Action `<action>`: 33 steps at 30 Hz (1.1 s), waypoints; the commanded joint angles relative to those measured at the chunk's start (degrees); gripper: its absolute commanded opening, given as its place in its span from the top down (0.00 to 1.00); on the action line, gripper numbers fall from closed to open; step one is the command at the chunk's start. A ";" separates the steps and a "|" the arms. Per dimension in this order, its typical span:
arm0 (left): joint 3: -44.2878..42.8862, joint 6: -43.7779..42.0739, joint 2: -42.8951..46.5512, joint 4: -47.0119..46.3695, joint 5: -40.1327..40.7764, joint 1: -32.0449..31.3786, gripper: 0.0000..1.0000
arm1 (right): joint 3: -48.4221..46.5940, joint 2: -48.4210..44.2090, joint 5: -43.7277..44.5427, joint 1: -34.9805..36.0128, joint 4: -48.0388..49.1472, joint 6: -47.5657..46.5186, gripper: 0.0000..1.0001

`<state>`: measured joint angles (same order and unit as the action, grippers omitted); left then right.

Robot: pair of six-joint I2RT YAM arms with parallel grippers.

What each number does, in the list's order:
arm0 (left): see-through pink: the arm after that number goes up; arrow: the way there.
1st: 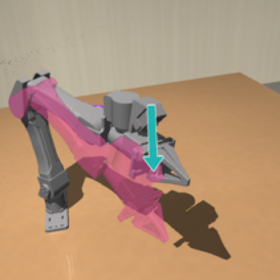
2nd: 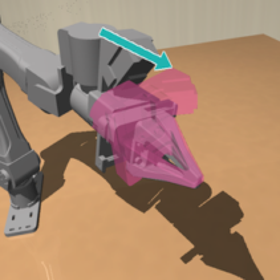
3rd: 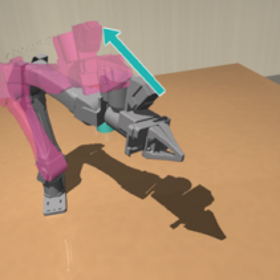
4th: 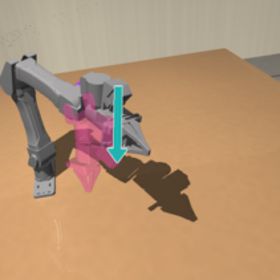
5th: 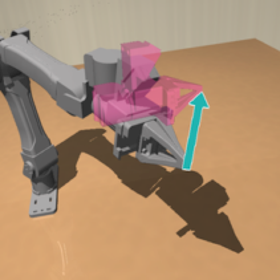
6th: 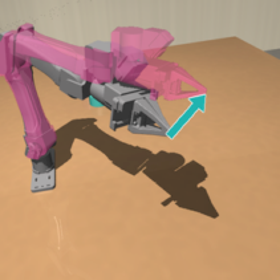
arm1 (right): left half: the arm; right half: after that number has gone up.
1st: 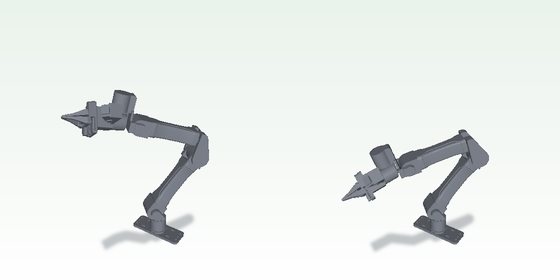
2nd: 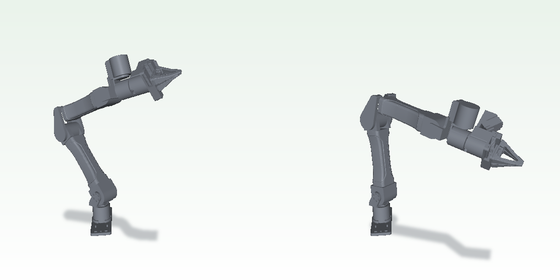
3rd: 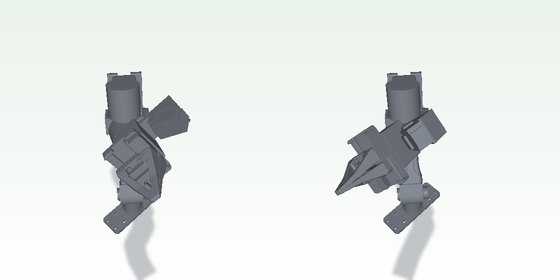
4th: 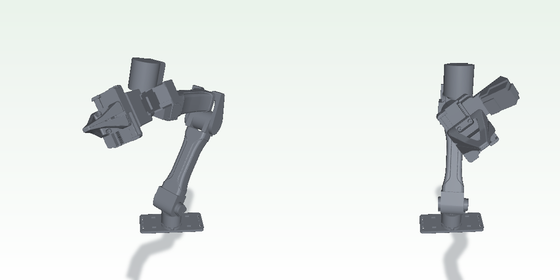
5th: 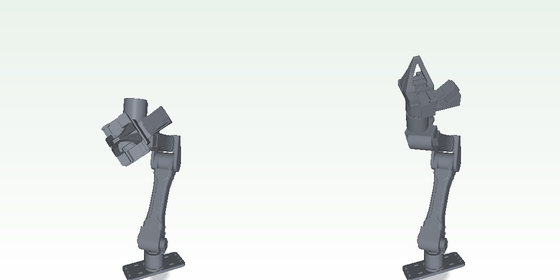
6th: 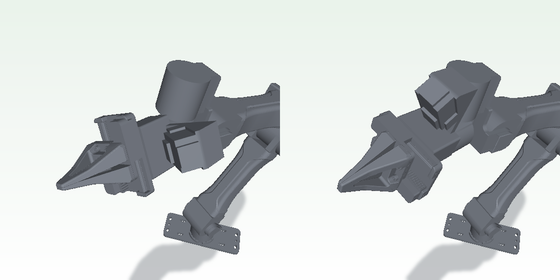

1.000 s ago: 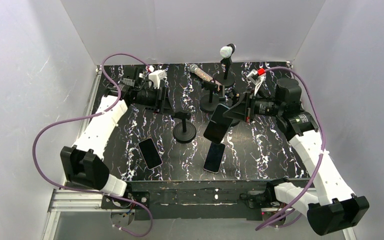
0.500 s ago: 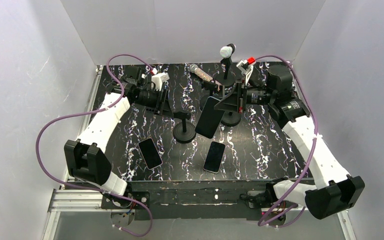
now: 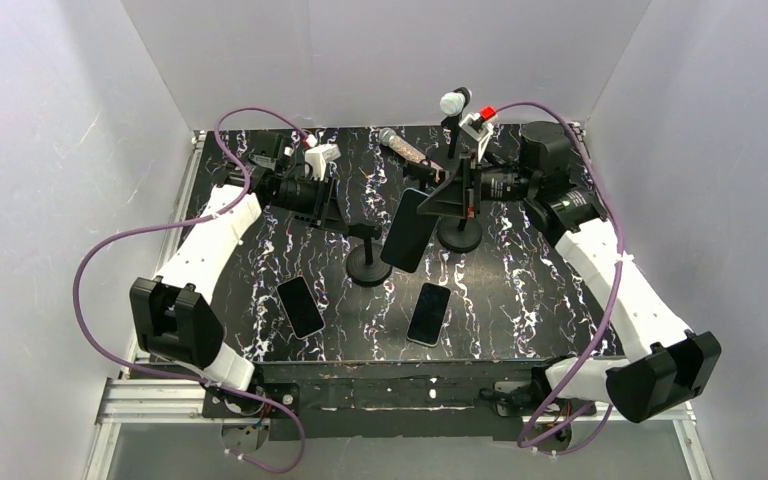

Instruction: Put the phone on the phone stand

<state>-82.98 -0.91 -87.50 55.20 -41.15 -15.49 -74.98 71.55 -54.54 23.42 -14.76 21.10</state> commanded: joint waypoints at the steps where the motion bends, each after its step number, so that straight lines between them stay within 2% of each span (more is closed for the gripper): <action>1: 0.56 -0.78 -0.36 -0.88 -0.25 -0.56 0.71 | -4.56 0.41 -1.01 1.32 4.73 1.49 0.99; 5: 0.81 -0.93 -0.22 -0.83 1.20 -0.76 0.76 | -5.35 1.18 -0.77 2.10 4.92 1.52 0.99; 12: 0.43 -0.29 0.91 -1.13 2.94 -1.22 0.99 | -6.21 2.54 -0.39 3.77 6.84 1.31 0.99; 19: 0.17 -0.17 3.23 -2.25 9.91 -4.43 1.00 | -5.83 2.90 0.81 8.84 12.87 -4.79 0.99; 23: 0.48 0.01 4.62 -3.49 13.72 -6.33 1.00 | -8.88 6.69 -3.40 10.34 13.70 -4.83 0.99; 27: 2.04 0.29 6.95 -6.37 14.25 -7.42 1.00 | -12.45 11.62 -6.85 10.89 14.04 -2.80 0.99; 33: 2.82 -0.44 7.80 -6.94 14.10 -7.55 1.00 | -12.83 14.82 -9.28 11.60 16.69 -4.01 0.99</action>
<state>-80.93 -0.91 -83.33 50.06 -26.68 -22.74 -84.66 86.13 -59.55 34.35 -4.08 17.76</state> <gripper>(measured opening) 0.066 0.176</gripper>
